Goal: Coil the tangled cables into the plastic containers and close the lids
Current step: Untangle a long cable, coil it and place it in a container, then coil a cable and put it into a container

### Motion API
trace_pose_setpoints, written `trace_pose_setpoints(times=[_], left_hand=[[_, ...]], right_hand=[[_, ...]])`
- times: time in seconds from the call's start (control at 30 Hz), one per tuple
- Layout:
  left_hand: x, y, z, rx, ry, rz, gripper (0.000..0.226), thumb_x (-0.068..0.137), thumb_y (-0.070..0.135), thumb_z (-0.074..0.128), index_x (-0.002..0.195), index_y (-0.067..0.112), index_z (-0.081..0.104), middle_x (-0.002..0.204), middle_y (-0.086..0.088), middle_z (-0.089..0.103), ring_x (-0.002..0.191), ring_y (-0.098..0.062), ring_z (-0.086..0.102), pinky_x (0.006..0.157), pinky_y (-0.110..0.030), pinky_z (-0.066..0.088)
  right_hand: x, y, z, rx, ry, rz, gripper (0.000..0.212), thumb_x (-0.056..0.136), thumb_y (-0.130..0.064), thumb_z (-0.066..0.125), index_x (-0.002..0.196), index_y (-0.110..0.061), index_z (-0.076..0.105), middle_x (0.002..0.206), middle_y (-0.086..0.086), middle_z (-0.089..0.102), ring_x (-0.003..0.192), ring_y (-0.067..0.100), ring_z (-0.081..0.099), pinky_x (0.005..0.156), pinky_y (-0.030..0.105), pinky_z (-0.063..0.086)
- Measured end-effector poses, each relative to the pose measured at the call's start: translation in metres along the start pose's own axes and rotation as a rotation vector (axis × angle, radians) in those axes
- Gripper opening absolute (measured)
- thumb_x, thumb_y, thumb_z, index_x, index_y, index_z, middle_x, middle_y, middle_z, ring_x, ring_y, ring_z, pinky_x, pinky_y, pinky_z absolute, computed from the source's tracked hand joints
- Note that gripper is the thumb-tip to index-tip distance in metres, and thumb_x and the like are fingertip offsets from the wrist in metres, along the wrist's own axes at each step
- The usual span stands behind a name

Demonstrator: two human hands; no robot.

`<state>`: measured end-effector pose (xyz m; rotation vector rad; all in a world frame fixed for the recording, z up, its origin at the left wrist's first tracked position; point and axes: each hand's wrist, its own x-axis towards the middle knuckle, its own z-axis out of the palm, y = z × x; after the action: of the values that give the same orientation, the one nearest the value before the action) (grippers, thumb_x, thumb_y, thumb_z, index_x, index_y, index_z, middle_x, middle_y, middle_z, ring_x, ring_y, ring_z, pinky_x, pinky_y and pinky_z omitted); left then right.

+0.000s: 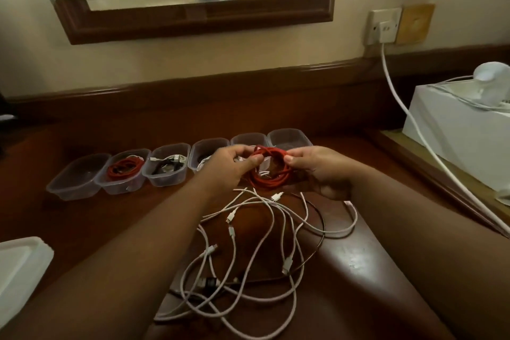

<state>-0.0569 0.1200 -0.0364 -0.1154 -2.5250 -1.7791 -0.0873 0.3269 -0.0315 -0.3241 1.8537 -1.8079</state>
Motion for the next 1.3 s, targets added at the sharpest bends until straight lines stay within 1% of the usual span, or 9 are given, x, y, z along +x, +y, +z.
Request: trace_pose_setpoints(times=[0.2, 0.3, 0.43, 0.57, 0.7, 0.87, 1.1, 1.23, 1.3], left_hand=[[0.084, -0.018, -0.007, 0.13, 0.057, 0.006, 0.032, 0.096, 0.031, 0.062, 0.127, 0.026, 0.057, 0.115, 0.002, 0.064, 0.09, -0.013, 0.068, 0.066, -0.024, 0.054], [0.113, -0.043, -0.024, 0.49, 0.134, -0.014, 0.041, 0.09, 0.036, 0.069, 0.128, 0.026, 0.058, 0.12, 0.0, 0.062, 0.101, -0.015, 0.062, 0.078, -0.029, 0.052], [0.126, -0.069, -0.042, 0.782, 0.021, -0.031, 0.071, 0.08, 0.047, 0.076, 0.141, 0.024, 0.048, 0.139, -0.007, 0.05, 0.124, -0.023, 0.051, 0.101, -0.04, 0.046], [0.127, -0.078, -0.044, 0.762, 0.038, 0.022, 0.082, 0.075, 0.058, 0.076, 0.143, 0.027, 0.044, 0.142, -0.001, 0.046, 0.128, -0.018, 0.048, 0.101, -0.035, 0.044], [0.129, -0.081, -0.049, 0.952, 0.039, 0.066, 0.081, 0.073, 0.075, 0.064, 0.137, 0.026, 0.053, 0.138, 0.003, 0.05, 0.125, -0.019, 0.049, 0.101, -0.044, 0.047], [0.127, -0.081, -0.046, 1.096, -0.003, 0.112, 0.078, 0.082, 0.078, 0.048, 0.141, 0.026, 0.05, 0.138, 0.002, 0.047, 0.126, -0.019, 0.047, 0.102, -0.046, 0.045], [0.125, -0.077, -0.046, 1.145, -0.105, 0.134, 0.062, 0.093, 0.07, 0.038, 0.15, 0.048, 0.026, 0.143, 0.0, 0.038, 0.134, -0.023, 0.039, 0.107, -0.049, 0.037], [0.124, -0.072, -0.044, 1.17, -0.114, 0.133, 0.067, 0.092, 0.071, 0.037, 0.152, 0.044, 0.022, 0.147, -0.003, 0.035, 0.136, -0.028, 0.039, 0.11, -0.05, 0.033], [0.124, -0.072, -0.041, 1.212, -0.122, 0.149, 0.07, 0.091, 0.073, 0.035, 0.153, 0.044, 0.02, 0.145, -0.004, 0.036, 0.133, -0.029, 0.041, 0.108, -0.049, 0.034]], right_hand=[[0.064, -0.021, -0.035, -0.317, 0.235, -0.109, 0.019, 0.101, -0.022, 0.051, 0.114, -0.016, 0.064, 0.107, 0.012, 0.071, 0.099, 0.024, 0.07, 0.092, 0.042, 0.056], [0.094, -0.023, -0.036, -0.701, 0.334, -0.241, 0.025, 0.1, -0.028, 0.055, 0.124, -0.019, 0.059, 0.104, -0.001, 0.066, 0.097, 0.013, 0.063, 0.083, 0.028, 0.052], [0.133, -0.016, -0.015, -1.174, 0.265, -0.412, 0.038, 0.099, -0.03, 0.056, 0.135, -0.02, 0.051, 0.116, -0.004, 0.049, 0.099, 0.013, 0.051, 0.081, 0.026, 0.043], [0.16, -0.003, 0.001, -1.491, 0.225, -0.41, 0.044, 0.098, -0.03, 0.056, 0.141, -0.021, 0.047, 0.129, 0.001, 0.044, 0.098, 0.015, 0.05, 0.08, 0.029, 0.048], [0.17, 0.004, 0.001, -1.681, 0.187, -0.335, 0.041, 0.101, -0.038, 0.047, 0.14, -0.027, 0.05, 0.135, 0.004, 0.048, 0.121, 0.025, 0.044, 0.098, 0.041, 0.038], [0.162, 0.011, 0.002, -1.581, 0.018, -0.244, 0.033, 0.105, -0.038, 0.034, 0.123, -0.029, 0.061, 0.125, -0.001, 0.061, 0.118, 0.021, 0.05, 0.1, 0.043, 0.031], [0.158, 0.008, -0.002, -1.264, 0.197, -0.31, 0.03, 0.102, -0.021, 0.043, 0.128, -0.024, 0.059, 0.124, 0.002, 0.057, 0.098, 0.013, 0.055, 0.08, 0.027, 0.046], [0.174, 0.009, -0.006, -1.298, 0.317, -0.232, 0.041, 0.101, -0.02, 0.044, 0.143, -0.022, 0.046, 0.142, 0.005, 0.047, 0.122, 0.023, 0.05, 0.101, 0.043, 0.047], [0.178, 0.012, -0.005, -1.348, 0.255, -0.185, 0.04, 0.102, -0.022, 0.042, 0.141, -0.023, 0.048, 0.134, 0.006, 0.055, 0.113, 0.023, 0.056, 0.097, 0.045, 0.049]])
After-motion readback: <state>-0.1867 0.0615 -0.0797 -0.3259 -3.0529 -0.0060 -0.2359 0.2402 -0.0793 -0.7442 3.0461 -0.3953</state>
